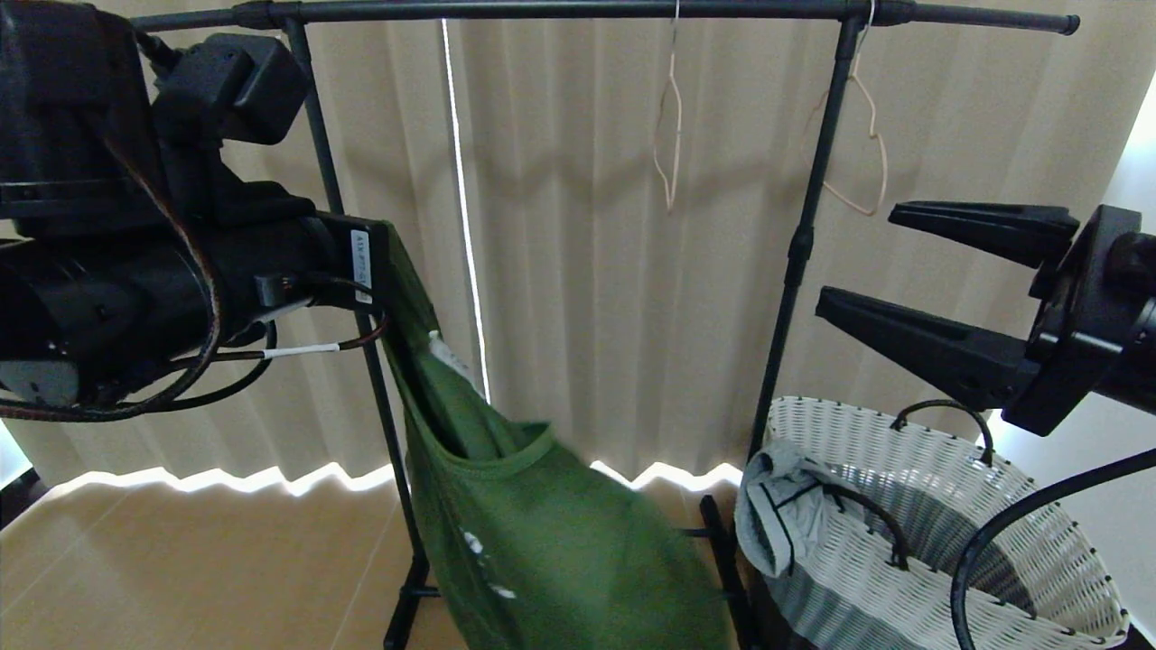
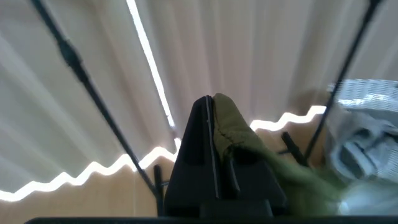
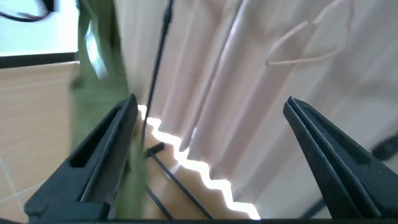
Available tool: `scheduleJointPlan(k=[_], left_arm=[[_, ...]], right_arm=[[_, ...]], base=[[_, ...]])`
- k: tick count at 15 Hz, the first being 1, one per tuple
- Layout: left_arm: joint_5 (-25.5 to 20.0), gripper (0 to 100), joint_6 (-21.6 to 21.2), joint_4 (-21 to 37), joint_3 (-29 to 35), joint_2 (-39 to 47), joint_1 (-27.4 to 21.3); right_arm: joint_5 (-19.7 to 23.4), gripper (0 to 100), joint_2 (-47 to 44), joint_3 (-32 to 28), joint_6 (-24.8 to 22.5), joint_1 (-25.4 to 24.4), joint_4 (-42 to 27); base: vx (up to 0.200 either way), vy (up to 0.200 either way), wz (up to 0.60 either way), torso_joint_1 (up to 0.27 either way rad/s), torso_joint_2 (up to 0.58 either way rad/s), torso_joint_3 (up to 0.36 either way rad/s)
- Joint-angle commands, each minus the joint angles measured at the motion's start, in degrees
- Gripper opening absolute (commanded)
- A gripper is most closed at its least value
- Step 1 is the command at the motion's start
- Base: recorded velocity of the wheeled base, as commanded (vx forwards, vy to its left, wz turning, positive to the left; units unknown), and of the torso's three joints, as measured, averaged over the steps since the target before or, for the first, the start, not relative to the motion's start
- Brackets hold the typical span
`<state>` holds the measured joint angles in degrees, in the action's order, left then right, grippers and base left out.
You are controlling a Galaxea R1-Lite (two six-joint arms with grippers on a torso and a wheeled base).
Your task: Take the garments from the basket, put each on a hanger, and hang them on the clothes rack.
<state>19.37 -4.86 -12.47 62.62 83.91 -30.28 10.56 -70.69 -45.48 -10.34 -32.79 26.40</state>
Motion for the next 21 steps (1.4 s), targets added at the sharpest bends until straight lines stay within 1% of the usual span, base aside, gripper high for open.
scheduleJointPlan(k=[1, 2, 4, 5, 6, 7, 8, 10, 11, 12, 13, 14, 15, 17, 19, 21], left_arm=[[-0.03, 0, 0.12, -1.15, -0.75, 0.91, 1.28], [-0.03, 0, 0.03, -2.21, -1.54, 0.73, 1.45], [-0.03, 0, -0.32, -2.56, -3.82, -0.41, 1.54], [-0.03, 0, -0.41, -2.29, -6.02, -2.52, 1.98], [-0.21, 0, -0.5, -2.21, -7.96, -4.28, 2.77], [-0.3, 0, -0.67, -2.21, -9.27, -5.51, 3.39], [-1.09, 0, -1.29, -2.12, -12.17, -9.11, 5.5], [-2.94, 0, -1.38, -1.86, -14.9, -13.33, 8.31], [-4.25, 0, -1.82, -0.71, -16.13, -15.53, 9.72], [-6.1, 0, -2.43, 1.75, -16.57, -17.9, 11.21], [-8.47, 0, -2.61, 5.35, -16.48, -20.45, 12.44], [-9.35, 0, -2.61, 6.58, -16.39, -21.33, 12.79], [-11.64, 0, -2.78, 10.01, -16.13, -23.7, 14.02], [-12.34, 0, -3.75, 11.42, -17.1, -25.55, 15.43], [-12.43, 0, -3.75, 11.06, -19.38, -25.9, 16.48], [-12.43, 0, -3.66, 10.89, -21.49, -26.52, 16.83]], right_arm=[[0.43, 100, 0.38, 0.48, -0.03, -0.08, 1.63], [0.17, 100, 0.29, 0.57, -0.21, 0.01, 1.72], [-1.06, 100, 0.29, 0.57, -0.56, 1.5, 0.23], [-4.4, 100, 1.08, 0.13, -0.82, 3.7, -3.64], [-8.18, 100, 2.49, -0.04, -2.05, 4.76, -8.39], [-10.82, 100, 3.63, -0.13, -2.85, 5.02, -11.64], [-15.74, 100, 6.45, 0.4, -3.55, 5.11, -17.26], [-19.61, 100, 8.64, 1.63, -4.25, 6.07, -18.14], [-21.02, 100, 9.08, 2.42, -5.31, 8.01, -17.97], [-22.07, 100, 9.61, 3.91, -7.06, 11.44, -17.7], [-22.07, 100, 9.87, 5.4, -9.09, 15.21, -17.18], [-22.07, 100, 9.96, 6.02, -9.79, 16.53, -16.91], [-21.98, 100, 10.49, 8.13, -11.55, 19.35, -15.07], [-22.16, 100, 10.75, 11.73, -12.43, 21.02, -10.41], [-22.25, 100, 11.37, 13.84, -12.43, 21.98, -8.91], [-22.25, 100, 11.98, 14.99, -12.43, 22.16, -8.83]], base=[[0.0, 0.0, 0.0, 0.0, 0.0, 0.0], [0.0, 0.0, 0.0, 0.0, 0.0, 0.0], [0.0, 0.0, 0.0, 0.0, 0.0, 0.0], [0.0, 0.0, 0.0, 0.0, 0.0, 0.0], [0.0, 0.0, 0.0, 0.0, 0.0, 0.0], [0.0, 0.0, 0.0, 0.0, 0.0, 0.0], [0.0, 0.0, 0.0, 0.0, 0.0, 0.0], [0.0, 0.0, 0.0, 0.0, 0.0, 0.0], [0.0, 0.0, 0.0, 0.0, 0.0, 0.0], [0.0, 0.0, 0.0, 0.0, 0.0, 0.0], [0.0, 0.0, 0.0, 0.0, 0.0, 0.0], [0.0, 0.0, 0.0, 0.0, 0.0, 0.0], [0.0, 0.0, 0.0, 0.0, 0.0, 0.0], [0.0, 0.0, 0.0, 0.0, 0.0, 0.0], [0.0, 0.0, 0.0, 0.0, 0.0, 0.0], [0.0, 0.0, 0.0, 0.0, 0.0, 0.0]])
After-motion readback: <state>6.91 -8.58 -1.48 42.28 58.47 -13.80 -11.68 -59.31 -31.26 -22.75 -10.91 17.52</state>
